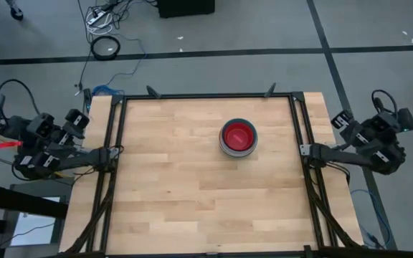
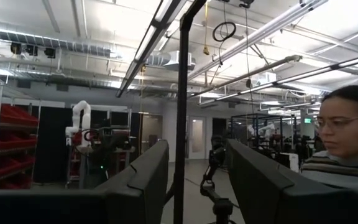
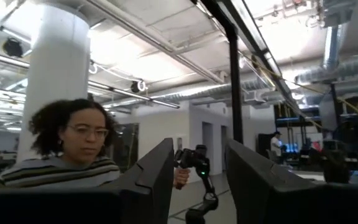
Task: Nest bowls inside each other
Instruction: Return to Home Position
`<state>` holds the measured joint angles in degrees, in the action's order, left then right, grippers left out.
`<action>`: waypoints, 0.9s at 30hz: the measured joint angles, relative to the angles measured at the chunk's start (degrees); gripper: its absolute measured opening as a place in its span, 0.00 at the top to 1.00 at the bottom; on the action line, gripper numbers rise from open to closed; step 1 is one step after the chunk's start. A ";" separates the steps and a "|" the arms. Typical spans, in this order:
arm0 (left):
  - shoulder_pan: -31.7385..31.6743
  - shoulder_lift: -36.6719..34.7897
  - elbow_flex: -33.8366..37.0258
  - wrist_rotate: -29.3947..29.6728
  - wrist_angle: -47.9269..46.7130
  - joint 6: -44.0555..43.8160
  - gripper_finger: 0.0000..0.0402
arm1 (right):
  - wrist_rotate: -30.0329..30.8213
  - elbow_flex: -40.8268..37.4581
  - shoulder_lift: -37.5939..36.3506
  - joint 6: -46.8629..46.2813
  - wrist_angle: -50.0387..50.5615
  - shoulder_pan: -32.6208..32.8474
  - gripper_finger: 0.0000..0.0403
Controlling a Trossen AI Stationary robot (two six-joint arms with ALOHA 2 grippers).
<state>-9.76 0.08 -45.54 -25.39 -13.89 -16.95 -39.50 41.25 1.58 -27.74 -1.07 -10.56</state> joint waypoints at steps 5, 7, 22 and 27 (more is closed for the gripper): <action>0.00 0.00 0.00 0.00 -0.77 -0.08 0.58 | 0.83 0.00 0.00 0.67 -0.06 3.82 0.67; 0.00 0.00 0.01 -0.02 -1.59 -0.11 0.58 | 0.95 0.00 0.00 0.93 -0.16 5.41 0.67; 0.00 0.02 11.09 -1.25 -0.62 1.86 0.58 | 18.00 -3.93 0.03 16.13 11.94 8.99 0.67; 0.00 0.02 19.00 -1.32 5.89 3.22 0.58 | 18.50 -8.37 0.04 17.72 12.12 8.99 0.67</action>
<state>-9.76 0.10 -26.54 -26.71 -8.00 -13.73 -21.00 32.88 1.63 -10.02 11.05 -1.56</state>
